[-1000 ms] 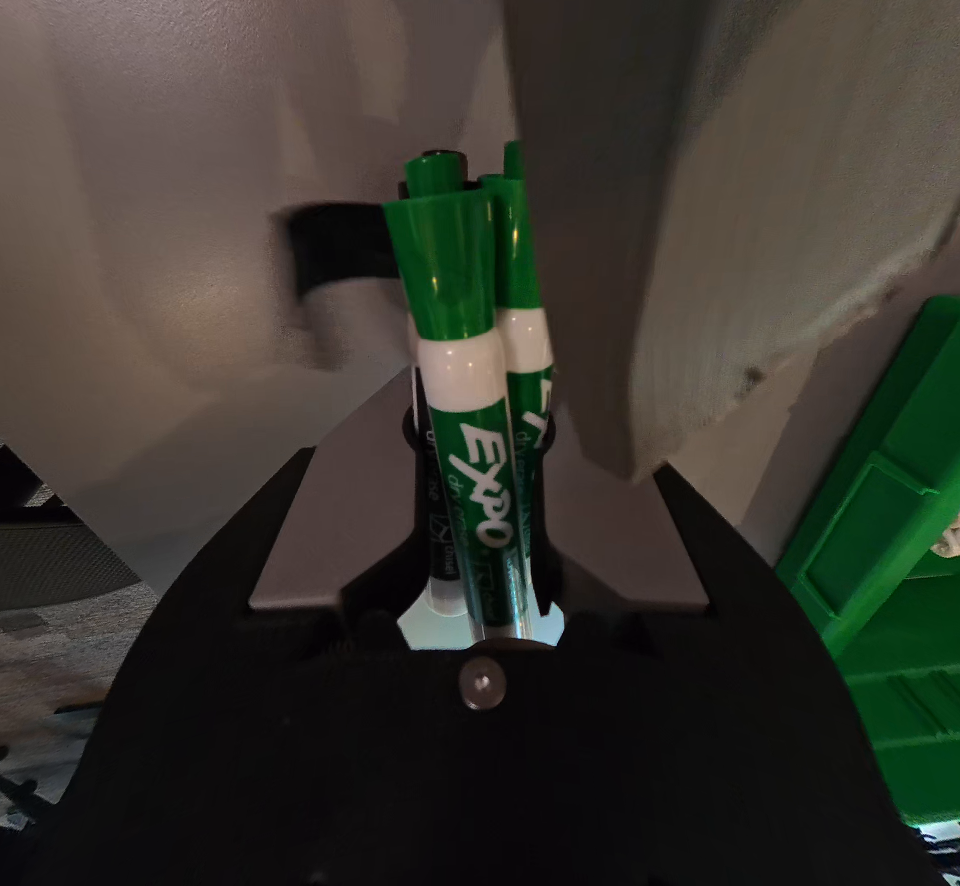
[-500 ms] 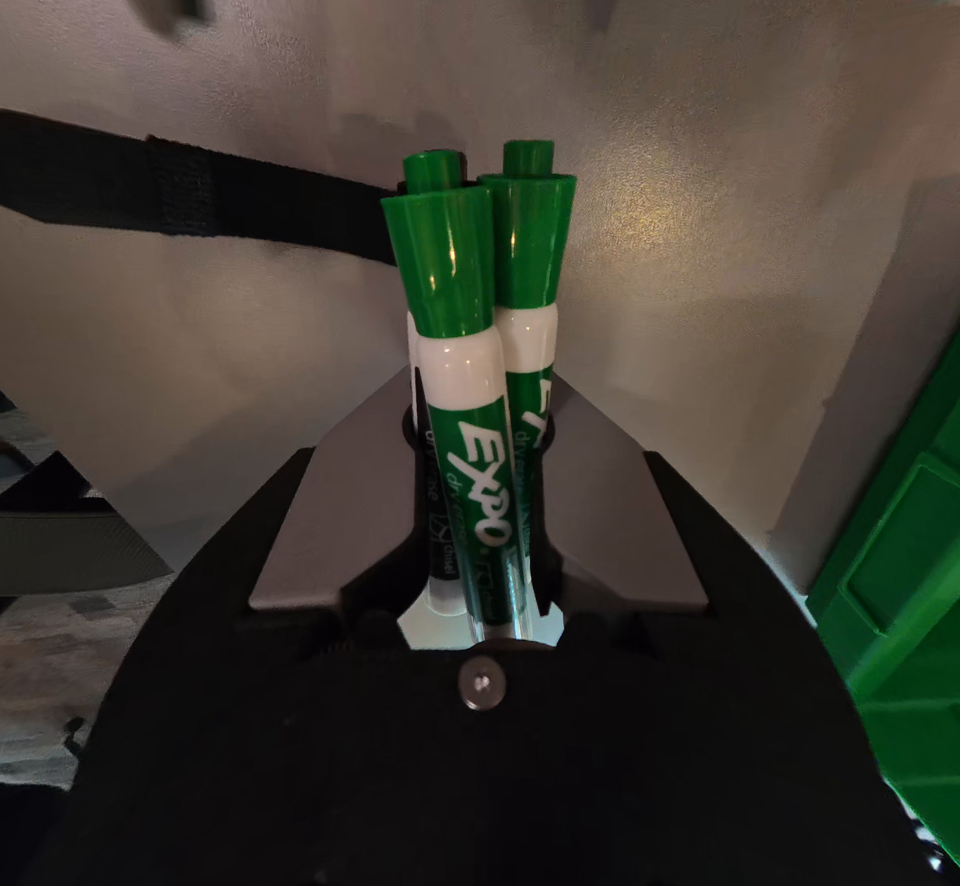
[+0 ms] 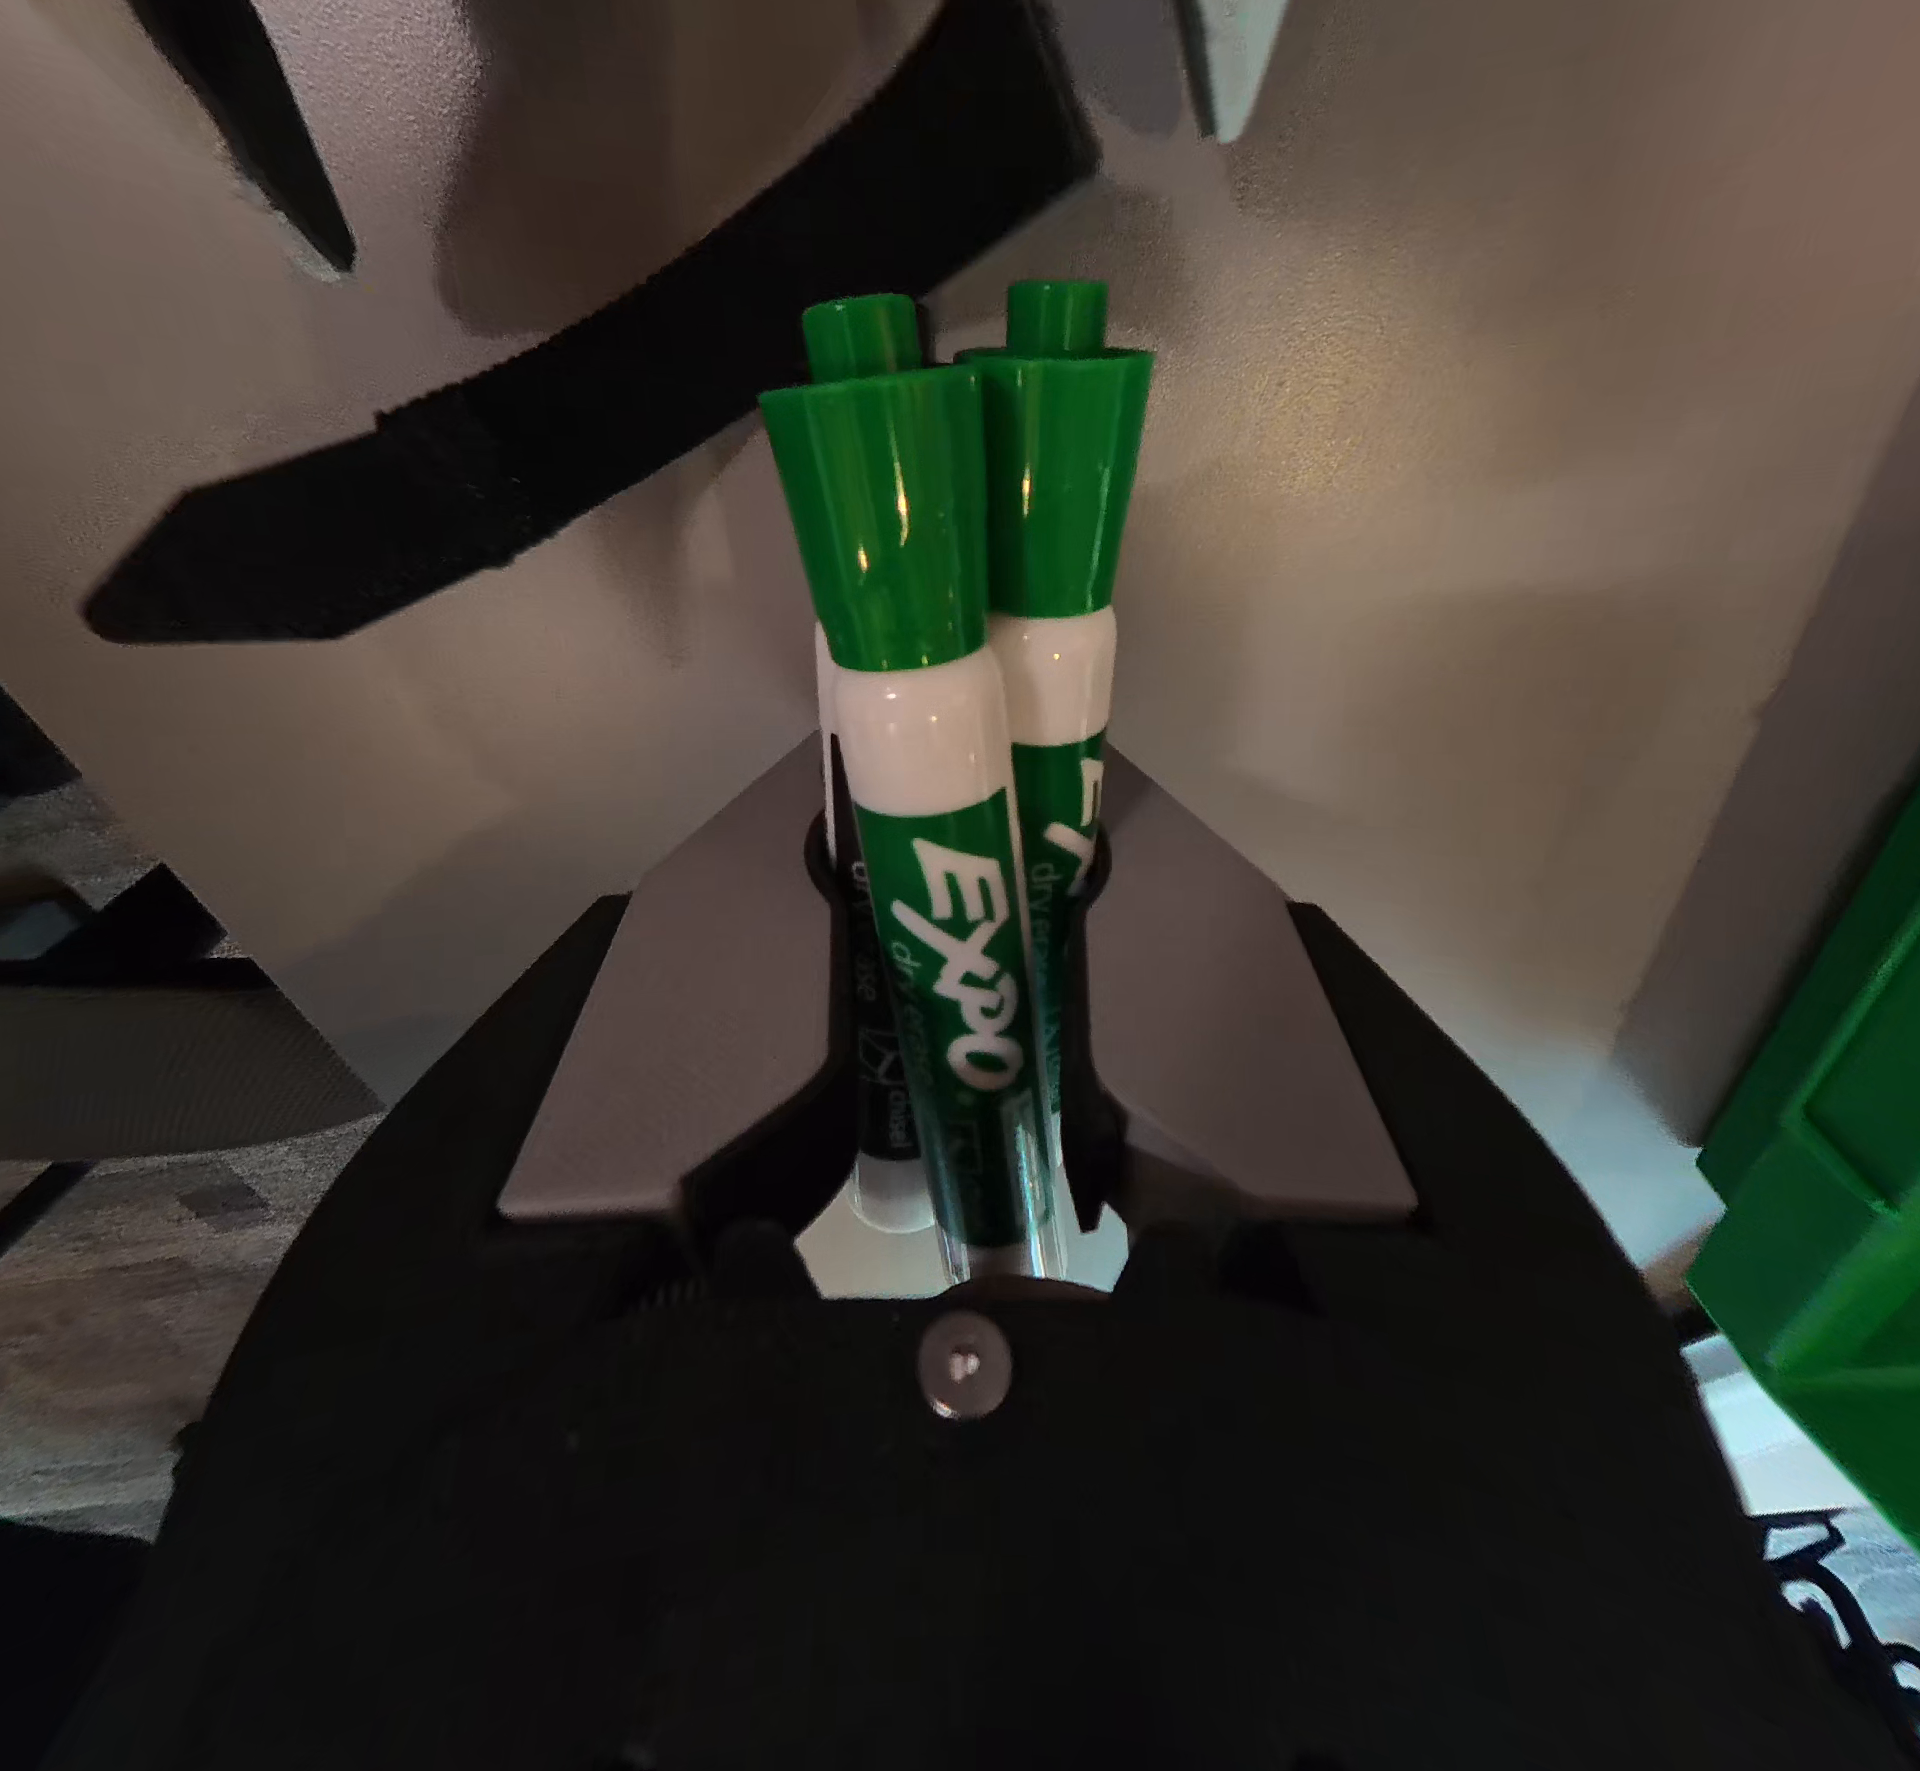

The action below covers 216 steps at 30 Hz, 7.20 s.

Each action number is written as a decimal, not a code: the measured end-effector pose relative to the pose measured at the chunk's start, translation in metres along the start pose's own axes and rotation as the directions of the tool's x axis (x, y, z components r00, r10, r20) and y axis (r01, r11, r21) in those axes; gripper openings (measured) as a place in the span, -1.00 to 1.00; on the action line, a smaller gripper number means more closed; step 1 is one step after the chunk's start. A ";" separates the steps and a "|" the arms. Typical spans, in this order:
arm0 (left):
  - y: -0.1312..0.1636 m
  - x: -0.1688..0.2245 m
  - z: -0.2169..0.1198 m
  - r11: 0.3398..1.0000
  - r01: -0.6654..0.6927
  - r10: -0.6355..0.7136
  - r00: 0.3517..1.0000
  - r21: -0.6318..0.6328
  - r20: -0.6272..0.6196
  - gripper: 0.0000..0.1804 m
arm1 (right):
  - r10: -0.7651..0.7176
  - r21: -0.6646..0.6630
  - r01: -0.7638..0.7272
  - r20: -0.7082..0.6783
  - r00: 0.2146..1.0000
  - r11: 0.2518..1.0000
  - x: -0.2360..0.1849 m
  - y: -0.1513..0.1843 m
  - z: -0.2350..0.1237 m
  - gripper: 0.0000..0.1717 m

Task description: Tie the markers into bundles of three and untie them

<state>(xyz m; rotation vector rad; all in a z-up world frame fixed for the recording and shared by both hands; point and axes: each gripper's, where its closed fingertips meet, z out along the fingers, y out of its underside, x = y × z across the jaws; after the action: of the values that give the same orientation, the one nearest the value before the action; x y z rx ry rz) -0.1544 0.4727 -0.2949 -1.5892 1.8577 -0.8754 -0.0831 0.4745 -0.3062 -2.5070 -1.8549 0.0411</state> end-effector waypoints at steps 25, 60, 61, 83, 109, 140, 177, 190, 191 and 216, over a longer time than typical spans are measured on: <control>-0.004 -0.056 -0.020 0.995 0.057 -0.081 0.951 0.086 0.299 -0.33 | -0.042 -0.006 0.042 0.006 0.999 0.999 -0.018 -0.007 0.001 -0.58; 0.002 -0.053 -0.025 0.965 0.255 -0.262 0.948 0.065 0.179 -0.54 | -0.013 -0.011 0.013 -0.006 1.000 1.000 -0.018 -0.007 0.001 -0.58; 0.000 -0.056 -0.026 0.964 0.254 -0.266 0.944 0.082 0.196 -0.54 | -0.012 -0.011 0.012 -0.006 1.000 1.000 -0.018 -0.007 0.001 -0.58; 0.012 0.002 -0.002 0.982 0.186 -0.180 0.975 -0.031 0.133 0.21 | -0.102 -0.009 0.102 0.005 0.995 0.995 -0.018 -0.024 0.001 -0.57; 0.000 -0.010 0.005 0.986 0.166 -0.163 0.973 -0.004 0.165 -0.03 | 0.039 -0.010 -0.039 0.031 0.999 0.999 -0.007 0.024 -0.001 -0.57; -0.034 -0.036 0.021 0.938 0.345 -0.346 0.938 0.020 0.005 -0.94 | 0.088 0.038 -0.089 0.027 0.996 0.995 -0.011 0.045 -0.002 -0.57; -0.034 -0.004 0.052 0.998 0.042 -0.040 0.998 -0.044 0.038 -0.26 | 0.084 0.021 -0.085 0.031 0.996 0.996 -0.013 0.058 -0.003 -0.57; -0.046 -0.002 0.025 0.988 -0.107 0.098 0.991 0.113 0.087 -0.29 | 0.026 0.076 -0.028 0.020 0.999 0.997 -0.016 0.045 -0.002 -0.57; -0.047 -0.003 0.023 0.986 -0.112 0.100 0.990 0.126 0.097 -0.29 | 0.021 0.083 -0.023 0.019 1.000 0.996 -0.016 0.044 -0.003 -0.57; -0.065 0.002 0.011 0.954 -0.157 0.125 0.983 0.254 0.137 -0.33 | -0.069 0.124 0.069 -0.003 0.998 0.990 -0.020 0.003 0.000 -0.57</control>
<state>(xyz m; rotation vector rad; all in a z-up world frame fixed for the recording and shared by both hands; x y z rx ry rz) -0.1049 0.4633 -0.2529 -1.3007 1.6700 -0.9009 -0.0859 0.4544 -0.3058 -2.3607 -1.8760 0.1515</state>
